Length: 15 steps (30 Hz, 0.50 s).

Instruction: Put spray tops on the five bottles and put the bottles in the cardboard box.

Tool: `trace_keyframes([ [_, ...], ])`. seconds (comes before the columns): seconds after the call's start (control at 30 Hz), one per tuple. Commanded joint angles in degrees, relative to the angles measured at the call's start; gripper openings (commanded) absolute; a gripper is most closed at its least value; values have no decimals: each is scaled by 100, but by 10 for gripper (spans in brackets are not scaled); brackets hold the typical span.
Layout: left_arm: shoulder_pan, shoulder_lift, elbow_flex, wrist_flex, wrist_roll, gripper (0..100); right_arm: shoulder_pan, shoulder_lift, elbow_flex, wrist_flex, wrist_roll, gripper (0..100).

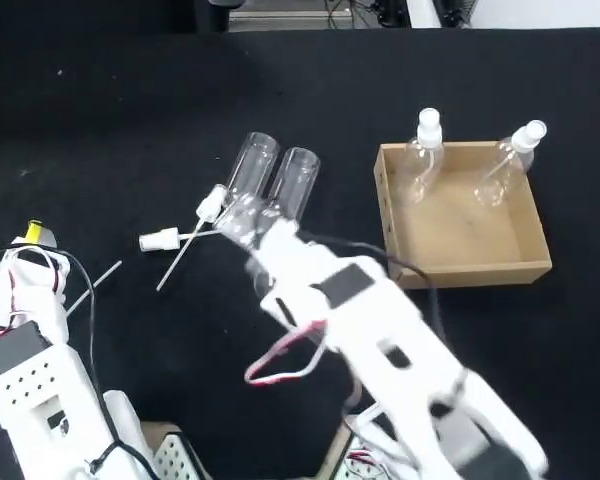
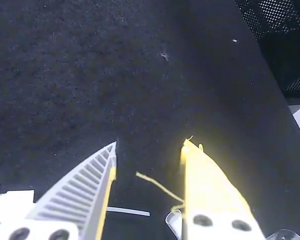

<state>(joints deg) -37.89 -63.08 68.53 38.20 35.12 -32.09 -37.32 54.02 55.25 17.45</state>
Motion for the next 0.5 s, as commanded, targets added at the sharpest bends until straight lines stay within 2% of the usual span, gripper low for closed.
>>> trace_keyframes([
  [0.0,233,-70,-286,-97,-281,196,149,-1921,-48,-132,-360,10],
  [0.13,734,-18,-251,-88,-615,195,149,-3697,497,-905,-580,10],
  [0.23,1033,-9,-207,-88,-765,195,-149,-4620,1121,-1618,-800,10],
  [0.37,1218,-9,-180,-88,-914,195,-563,-5226,2088,-2505,-1029,10],
  [0.47,1288,0,-259,-26,-1125,195,-563,-5473,2651,-3033,-1231,10],
])
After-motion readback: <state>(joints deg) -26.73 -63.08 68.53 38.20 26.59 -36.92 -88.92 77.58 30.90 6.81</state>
